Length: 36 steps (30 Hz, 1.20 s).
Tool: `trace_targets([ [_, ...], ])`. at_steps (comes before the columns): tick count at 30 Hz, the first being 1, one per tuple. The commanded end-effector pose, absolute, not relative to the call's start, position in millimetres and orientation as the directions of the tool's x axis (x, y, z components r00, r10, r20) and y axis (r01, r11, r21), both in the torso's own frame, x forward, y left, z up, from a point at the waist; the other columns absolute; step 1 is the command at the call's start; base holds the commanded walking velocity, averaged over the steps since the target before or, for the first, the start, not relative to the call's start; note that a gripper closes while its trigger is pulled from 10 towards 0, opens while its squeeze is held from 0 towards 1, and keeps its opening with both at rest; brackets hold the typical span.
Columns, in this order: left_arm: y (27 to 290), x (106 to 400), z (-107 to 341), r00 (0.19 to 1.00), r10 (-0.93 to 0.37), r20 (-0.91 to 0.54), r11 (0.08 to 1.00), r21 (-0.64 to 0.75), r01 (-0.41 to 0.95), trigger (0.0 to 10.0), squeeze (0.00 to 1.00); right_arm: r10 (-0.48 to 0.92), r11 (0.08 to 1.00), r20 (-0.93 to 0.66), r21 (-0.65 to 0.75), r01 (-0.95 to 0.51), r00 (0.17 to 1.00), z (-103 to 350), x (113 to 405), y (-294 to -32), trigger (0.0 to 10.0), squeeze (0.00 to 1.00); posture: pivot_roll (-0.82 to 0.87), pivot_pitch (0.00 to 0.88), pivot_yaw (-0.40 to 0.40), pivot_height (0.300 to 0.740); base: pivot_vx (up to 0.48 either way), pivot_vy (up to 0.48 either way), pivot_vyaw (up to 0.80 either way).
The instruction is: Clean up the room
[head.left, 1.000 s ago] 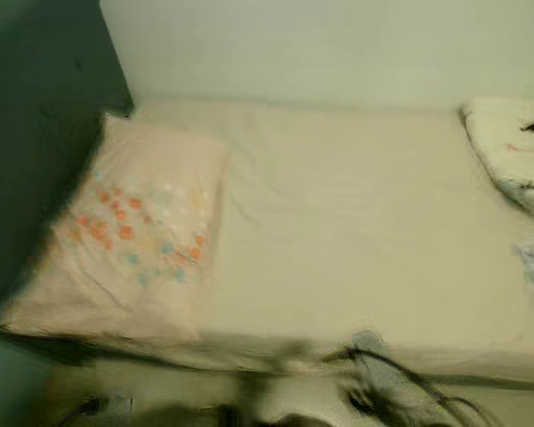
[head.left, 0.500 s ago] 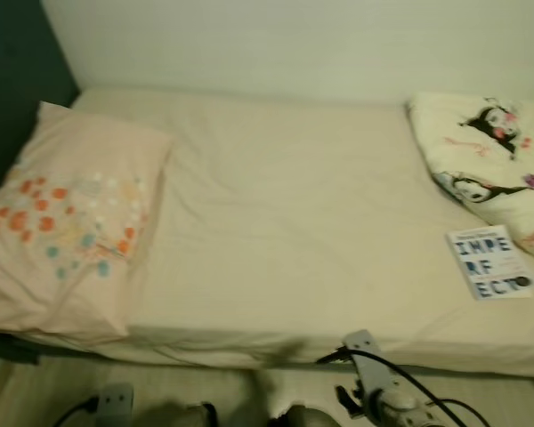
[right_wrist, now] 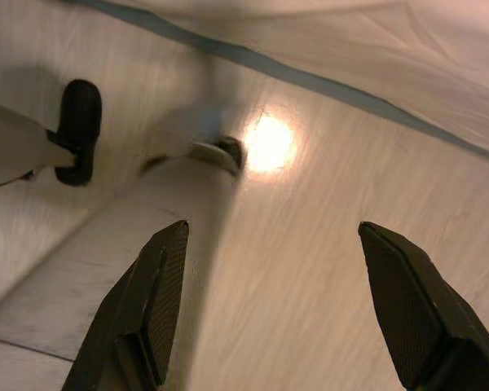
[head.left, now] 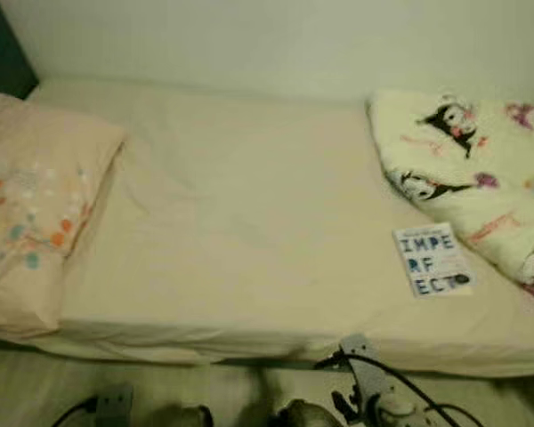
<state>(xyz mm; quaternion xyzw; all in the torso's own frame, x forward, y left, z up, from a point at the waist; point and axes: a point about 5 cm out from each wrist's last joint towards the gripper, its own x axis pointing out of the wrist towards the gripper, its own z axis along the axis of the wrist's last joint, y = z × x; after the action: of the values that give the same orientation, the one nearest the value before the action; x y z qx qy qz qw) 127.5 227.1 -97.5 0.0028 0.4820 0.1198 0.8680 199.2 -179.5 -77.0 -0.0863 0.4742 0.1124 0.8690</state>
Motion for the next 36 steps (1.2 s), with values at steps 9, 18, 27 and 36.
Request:
trace_targets([
  [9,221.5,117.4,-102.2,0.475,0.194,-0.858,0.974,0.110,-0.198,10.0,0.00,0.099,0.960,-0.859,-0.050,-0.275,0.503,-80.2,191.8,-185.5,10.0,0.00,-0.03,0.052,0.019,0.740,0.000,-0.416,0.00],
  [18,221.0,118.6,-102.0,0.479,0.190,-0.857,0.975,0.106,-0.197,10.0,0.00,0.097,0.961,-0.858,-0.051,-0.271,0.505,-80.0,192.1,-185.8,10.0,0.00,-0.04,0.057,0.021,0.740,0.000,-0.414,0.00],
  [27,220.1,122.8,-100.7,0.491,0.202,-0.847,0.970,0.104,-0.219,10.0,0.00,0.095,0.963,-0.858,-0.050,-0.266,0.505,-80.2,191.8,-185.9,10.0,0.00,-0.03,0.066,0.021,0.740,0.000,-0.408,0.00],
  [36,221.5,128.2,-98.6,0.504,0.226,-0.834,0.963,0.112,-0.246,10.0,0.00,0.095,0.963,-0.857,-0.050,-0.265,0.506,-80.0,192.0,-186.2,10.0,0.00,-0.03,0.066,0.021,0.740,0.000,-0.043,0.00],
])
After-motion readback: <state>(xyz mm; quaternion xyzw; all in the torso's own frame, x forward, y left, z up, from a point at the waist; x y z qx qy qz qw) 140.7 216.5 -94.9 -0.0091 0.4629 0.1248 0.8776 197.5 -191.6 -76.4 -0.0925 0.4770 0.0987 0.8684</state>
